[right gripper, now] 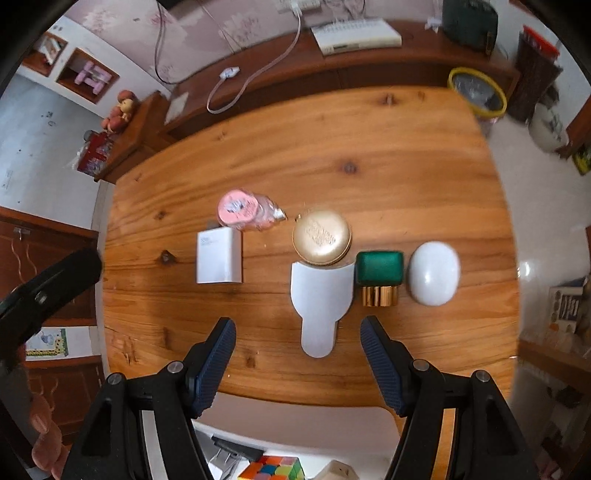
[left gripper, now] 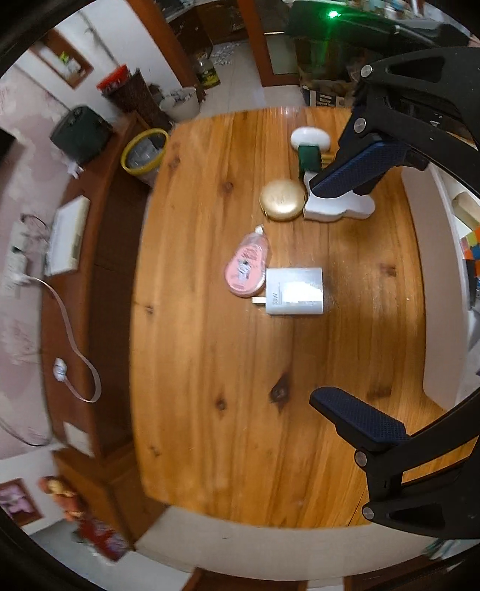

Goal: Organize rigid objects
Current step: 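Grasp the white square charger with the left tool while the right tool grasps the white curved stand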

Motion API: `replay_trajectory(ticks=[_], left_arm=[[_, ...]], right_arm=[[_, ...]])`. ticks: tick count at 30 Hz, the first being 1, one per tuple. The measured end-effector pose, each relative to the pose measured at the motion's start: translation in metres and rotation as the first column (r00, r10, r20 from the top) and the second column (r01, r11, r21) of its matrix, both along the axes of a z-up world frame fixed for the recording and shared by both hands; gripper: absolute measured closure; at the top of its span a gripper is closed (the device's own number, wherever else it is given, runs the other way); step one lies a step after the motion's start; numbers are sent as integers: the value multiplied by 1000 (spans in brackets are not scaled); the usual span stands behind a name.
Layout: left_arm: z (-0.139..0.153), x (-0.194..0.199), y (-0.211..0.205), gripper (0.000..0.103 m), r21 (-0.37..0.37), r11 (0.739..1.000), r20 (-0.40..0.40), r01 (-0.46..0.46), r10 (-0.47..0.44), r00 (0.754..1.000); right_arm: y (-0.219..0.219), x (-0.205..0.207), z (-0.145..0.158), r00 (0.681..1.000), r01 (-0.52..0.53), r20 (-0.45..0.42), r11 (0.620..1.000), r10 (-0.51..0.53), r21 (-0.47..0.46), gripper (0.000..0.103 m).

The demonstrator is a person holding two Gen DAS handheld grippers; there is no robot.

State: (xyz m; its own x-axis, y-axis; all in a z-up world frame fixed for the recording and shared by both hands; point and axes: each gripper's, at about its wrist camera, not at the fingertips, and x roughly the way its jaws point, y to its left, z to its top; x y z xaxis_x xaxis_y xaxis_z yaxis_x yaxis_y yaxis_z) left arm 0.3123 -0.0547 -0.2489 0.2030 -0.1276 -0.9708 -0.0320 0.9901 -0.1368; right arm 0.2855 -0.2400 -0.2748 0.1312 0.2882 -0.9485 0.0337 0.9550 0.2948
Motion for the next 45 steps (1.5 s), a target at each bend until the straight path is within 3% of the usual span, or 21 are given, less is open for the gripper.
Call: replay_trajectory(ticks=[6, 11, 13, 24, 32, 40, 43, 44, 45], left_arm=[[-42, 16, -5, 1, 5, 1000, -103, -29, 30, 994], [-63, 25, -6, 1, 12, 999, -147, -51, 52, 988], [-68, 26, -6, 1, 15, 998, -160, -56, 58, 985], [-84, 29, -7, 1, 4, 997, -205, -77, 77, 976], [-92, 31, -5, 2, 34, 991, -206, -128, 132, 970], [-91, 28, -13, 2, 58, 993, -175, -98, 107, 979], [-93, 27, -16, 15, 79, 994, -163, -81, 93, 982], [-95, 26, -17, 25, 82, 993, -166, -81, 94, 982], [-95, 26, -17, 27, 89, 993, -164, -80, 94, 982]], right_arm=[[4, 13, -38, 994, 22, -106, 999, -18, 36, 32], [8, 20, -54, 989, 34, -142, 998, -26, 51, 29], [10, 22, -55, 991, 36, -127, 999, -31, 37, 22], [1, 27, -71, 986, 55, -156, 998, -51, 21, 22], [18, 32, -71, 992, -18, -129, 997, 9, -71, 22], [36, 35, -69, 994, -73, -90, 980, 57, -187, 41], [34, 35, -69, 995, -76, -79, 977, 61, -199, 46], [36, 35, -69, 995, -77, -77, 977, 63, -197, 46], [35, 34, -69, 995, -77, -72, 978, 64, -195, 46]])
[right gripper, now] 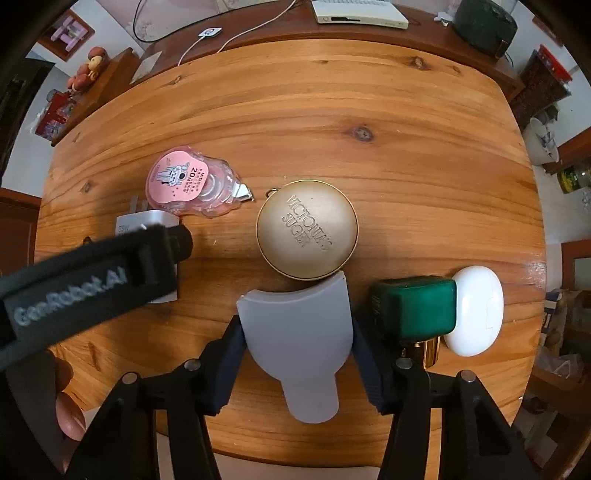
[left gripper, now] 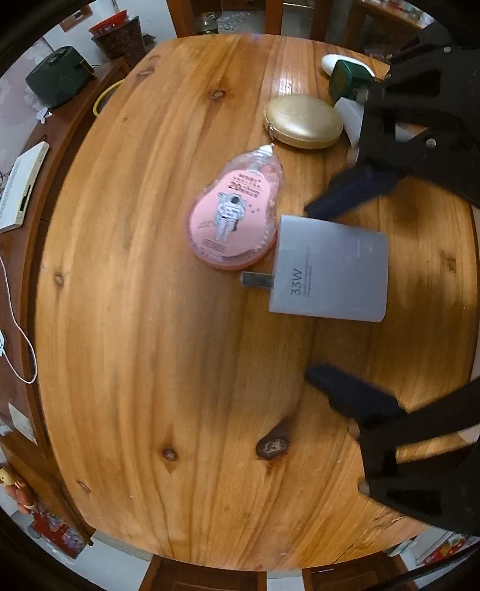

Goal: Organize rigid objects
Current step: 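Grasp the white square charger with the left tool while the right tool grasps the white curved stand, then carry the white charger with the left tool while the right tool carries the white stand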

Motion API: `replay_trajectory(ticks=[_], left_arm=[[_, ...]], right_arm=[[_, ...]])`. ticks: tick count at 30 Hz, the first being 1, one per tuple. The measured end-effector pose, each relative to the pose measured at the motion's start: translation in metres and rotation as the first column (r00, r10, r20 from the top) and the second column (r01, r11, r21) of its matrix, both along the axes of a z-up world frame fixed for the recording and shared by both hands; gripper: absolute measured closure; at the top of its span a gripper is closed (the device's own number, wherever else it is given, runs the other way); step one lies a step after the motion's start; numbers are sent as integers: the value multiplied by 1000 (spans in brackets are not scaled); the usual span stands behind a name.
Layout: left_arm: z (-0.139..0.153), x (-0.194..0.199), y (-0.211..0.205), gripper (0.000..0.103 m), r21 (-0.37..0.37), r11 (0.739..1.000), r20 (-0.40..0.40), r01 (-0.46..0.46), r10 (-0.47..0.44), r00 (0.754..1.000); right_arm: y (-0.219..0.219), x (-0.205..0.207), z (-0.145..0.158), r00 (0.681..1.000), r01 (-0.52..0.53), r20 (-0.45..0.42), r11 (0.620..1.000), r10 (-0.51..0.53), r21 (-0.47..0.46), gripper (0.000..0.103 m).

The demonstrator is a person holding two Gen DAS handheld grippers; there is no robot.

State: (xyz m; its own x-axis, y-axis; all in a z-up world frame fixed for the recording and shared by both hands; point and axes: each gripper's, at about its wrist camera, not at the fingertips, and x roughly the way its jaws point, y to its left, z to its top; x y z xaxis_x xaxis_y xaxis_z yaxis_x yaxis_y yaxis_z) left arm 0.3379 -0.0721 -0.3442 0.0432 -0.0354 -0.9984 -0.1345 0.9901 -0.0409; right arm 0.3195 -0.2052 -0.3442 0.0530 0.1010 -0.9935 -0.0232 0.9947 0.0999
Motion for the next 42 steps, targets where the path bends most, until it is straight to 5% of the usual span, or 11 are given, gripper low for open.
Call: replay_trajectory(ticks=[2, 4, 13, 24, 34, 42], left_arm=[[1, -4, -2, 33, 4, 1000, 15, 6, -6, 1000], [6, -4, -2, 52, -10, 1000, 31, 11, -11, 999], [18, -23, 21, 52, -77, 996, 26, -43, 45, 999], [110, -64, 38, 52, -166, 984, 172, 65, -37, 985], [188, -152, 28, 52, -134, 942, 334, 308, -250, 909], [194, -221, 7, 52, -42, 874, 359, 483, -438, 824]], right_arm=[[-1, -2, 1, 1000, 0, 6, 1000, 0, 7, 46], [-4, -2, 1, 1000, 7, 3, 999, -7, 33, 47], [-12, -21, 26, 998, 8, 55, 993, -15, 114, 47], [-23, -54, 87, 986, 43, 148, 969, -80, 242, 47], [-34, -122, 173, 942, 26, 310, 951, -127, 310, 47], [-44, -190, 186, 932, 74, 323, 957, -167, 281, 47]])
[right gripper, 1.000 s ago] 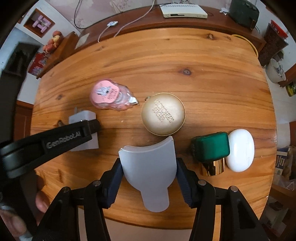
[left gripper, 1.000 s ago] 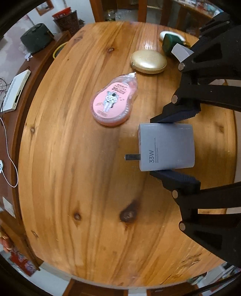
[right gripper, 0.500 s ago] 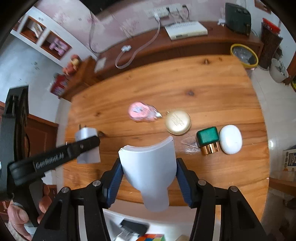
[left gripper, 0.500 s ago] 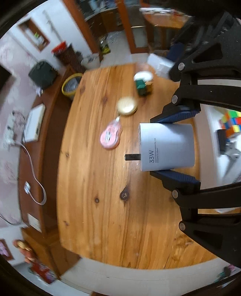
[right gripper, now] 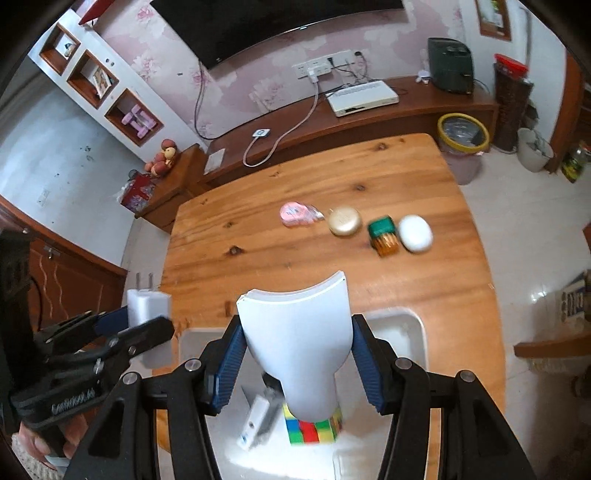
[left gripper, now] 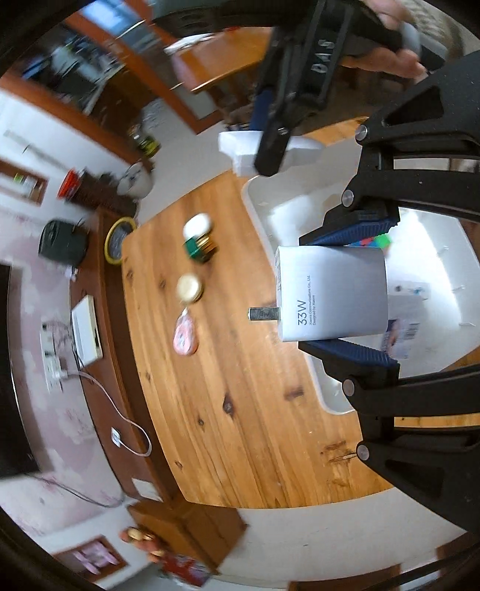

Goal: Organize rigid objects
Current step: 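Carry the white charger with the left tool while the right tool carries the white stand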

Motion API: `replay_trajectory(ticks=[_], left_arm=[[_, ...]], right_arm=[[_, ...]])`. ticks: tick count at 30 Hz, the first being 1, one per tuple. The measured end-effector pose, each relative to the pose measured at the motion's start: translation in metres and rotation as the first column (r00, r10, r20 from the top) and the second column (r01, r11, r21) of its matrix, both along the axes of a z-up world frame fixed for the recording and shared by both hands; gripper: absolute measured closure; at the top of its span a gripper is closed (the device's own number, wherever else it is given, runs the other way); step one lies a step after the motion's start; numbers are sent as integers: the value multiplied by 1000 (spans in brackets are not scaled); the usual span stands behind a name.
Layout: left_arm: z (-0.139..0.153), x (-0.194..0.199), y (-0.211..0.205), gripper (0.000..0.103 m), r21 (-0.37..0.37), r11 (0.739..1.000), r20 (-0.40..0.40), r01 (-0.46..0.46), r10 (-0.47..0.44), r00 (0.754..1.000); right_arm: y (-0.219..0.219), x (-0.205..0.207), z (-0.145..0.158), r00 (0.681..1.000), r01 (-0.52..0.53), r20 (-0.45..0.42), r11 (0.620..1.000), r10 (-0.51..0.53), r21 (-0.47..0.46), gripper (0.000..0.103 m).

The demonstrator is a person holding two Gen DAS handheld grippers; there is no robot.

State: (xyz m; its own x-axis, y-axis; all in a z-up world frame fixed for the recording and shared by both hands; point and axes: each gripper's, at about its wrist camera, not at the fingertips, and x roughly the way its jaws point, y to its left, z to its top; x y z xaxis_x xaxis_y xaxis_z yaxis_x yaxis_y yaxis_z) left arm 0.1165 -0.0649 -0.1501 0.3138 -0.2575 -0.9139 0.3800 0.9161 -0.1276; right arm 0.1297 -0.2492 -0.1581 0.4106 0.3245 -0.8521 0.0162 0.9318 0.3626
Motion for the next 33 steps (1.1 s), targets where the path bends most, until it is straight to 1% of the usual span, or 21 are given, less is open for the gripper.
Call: replay_trajectory(ticks=[5, 8, 11, 20, 22, 25, 27, 30, 33], left_arm=[[-12, -36, -18, 52, 49, 993, 28, 108, -110, 994], [-26, -50, -27, 52, 72, 985, 3, 159, -159, 987], [-40, -62, -35, 52, 86, 975, -33, 204, -202, 979], [-76, -86, -51, 52, 183, 937, -70, 297, -289, 955], [-90, -92, -54, 52, 203, 924, -96, 326, -312, 945], [-109, -98, -55, 52, 204, 910, -155, 360, -333, 930], [-116, -101, -57, 52, 213, 902, -175, 376, -343, 923], [-127, -105, -60, 52, 260, 879, -181, 399, -362, 914], [-133, -107, -62, 52, 280, 866, -182, 414, -376, 909]], right_arm=[[-6, -33, -12, 998, 53, -22, 998, -53, -25, 47], [-6, -48, -26, 996, 67, -48, 996, -70, -64, 46], [-6, -63, -42, 993, 78, -83, 994, -85, -78, 46], [-4, -88, -79, 981, 89, -164, 991, -106, -104, 46], [-5, -91, -91, 976, 92, -185, 988, -114, -126, 46], [-8, -95, -111, 964, 100, -231, 984, -132, -146, 46], [-10, -96, -122, 955, 102, -260, 982, -141, -156, 46], [-14, -98, -138, 942, 107, -301, 982, -150, -155, 46], [-8, -98, -137, 949, 79, -287, 980, -129, -181, 46]])
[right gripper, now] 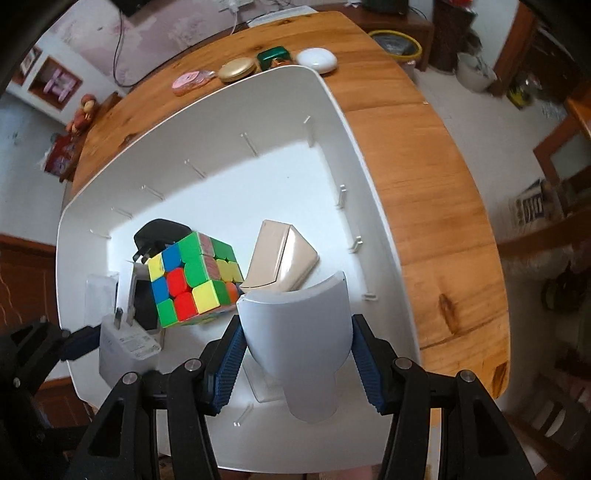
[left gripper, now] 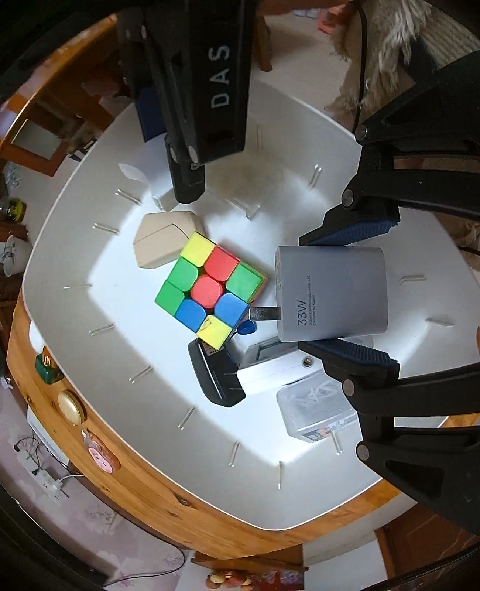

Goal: Organize rigid objects
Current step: 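Carry the white charger with the left tool while the right tool carries the white stand, then open the left tool over the tray while the right tool releases the white stand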

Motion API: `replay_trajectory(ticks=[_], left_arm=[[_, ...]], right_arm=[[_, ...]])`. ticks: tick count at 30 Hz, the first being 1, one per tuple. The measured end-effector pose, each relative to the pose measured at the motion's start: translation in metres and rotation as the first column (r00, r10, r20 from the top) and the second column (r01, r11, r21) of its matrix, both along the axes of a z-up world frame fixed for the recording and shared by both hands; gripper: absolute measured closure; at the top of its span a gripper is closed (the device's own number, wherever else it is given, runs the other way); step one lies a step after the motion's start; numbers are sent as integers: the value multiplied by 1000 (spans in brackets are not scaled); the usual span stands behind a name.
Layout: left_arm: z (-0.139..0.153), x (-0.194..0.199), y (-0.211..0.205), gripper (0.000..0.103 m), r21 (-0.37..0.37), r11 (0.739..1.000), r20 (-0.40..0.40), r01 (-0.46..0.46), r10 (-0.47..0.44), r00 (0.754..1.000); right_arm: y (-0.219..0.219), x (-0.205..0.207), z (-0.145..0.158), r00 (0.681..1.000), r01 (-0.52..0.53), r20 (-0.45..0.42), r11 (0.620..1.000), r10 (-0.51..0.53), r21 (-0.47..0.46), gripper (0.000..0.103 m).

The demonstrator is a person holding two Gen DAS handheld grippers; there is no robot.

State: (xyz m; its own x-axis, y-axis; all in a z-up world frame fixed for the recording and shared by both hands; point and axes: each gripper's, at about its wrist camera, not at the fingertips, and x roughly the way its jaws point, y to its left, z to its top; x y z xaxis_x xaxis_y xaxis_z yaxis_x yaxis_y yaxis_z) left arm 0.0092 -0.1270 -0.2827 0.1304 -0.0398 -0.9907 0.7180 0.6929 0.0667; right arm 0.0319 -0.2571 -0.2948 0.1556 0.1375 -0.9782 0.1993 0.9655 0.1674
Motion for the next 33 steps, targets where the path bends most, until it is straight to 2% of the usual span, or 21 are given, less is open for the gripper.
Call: replay_trajectory(ticks=[7, 12, 18, 24, 33], left_arm=[[-12, -8, -6, 52, 22, 999, -13, 32, -32, 999], [-17, -4, -3, 52, 27, 1000, -33, 7, -6, 999], [-8, -3, -1, 52, -15, 1000, -12, -2, 2, 1000], [9, 1, 0, 34, -52, 999, 16, -17, 18, 1000], [36, 17, 15, 30, -97, 992, 27, -84, 87, 996]], right_arm=[[10, 0, -4, 999, -50, -14, 999, 50, -21, 46], [17, 3, -7, 997, -74, -18, 996, 73, -40, 46], [24, 7, -11, 995, -102, -29, 994, 100, -50, 46], [23, 11, -11, 995, -96, -35, 995, 95, -31, 41], [12, 15, 5, 998, -66, 0, 998, 66, -1, 40]])
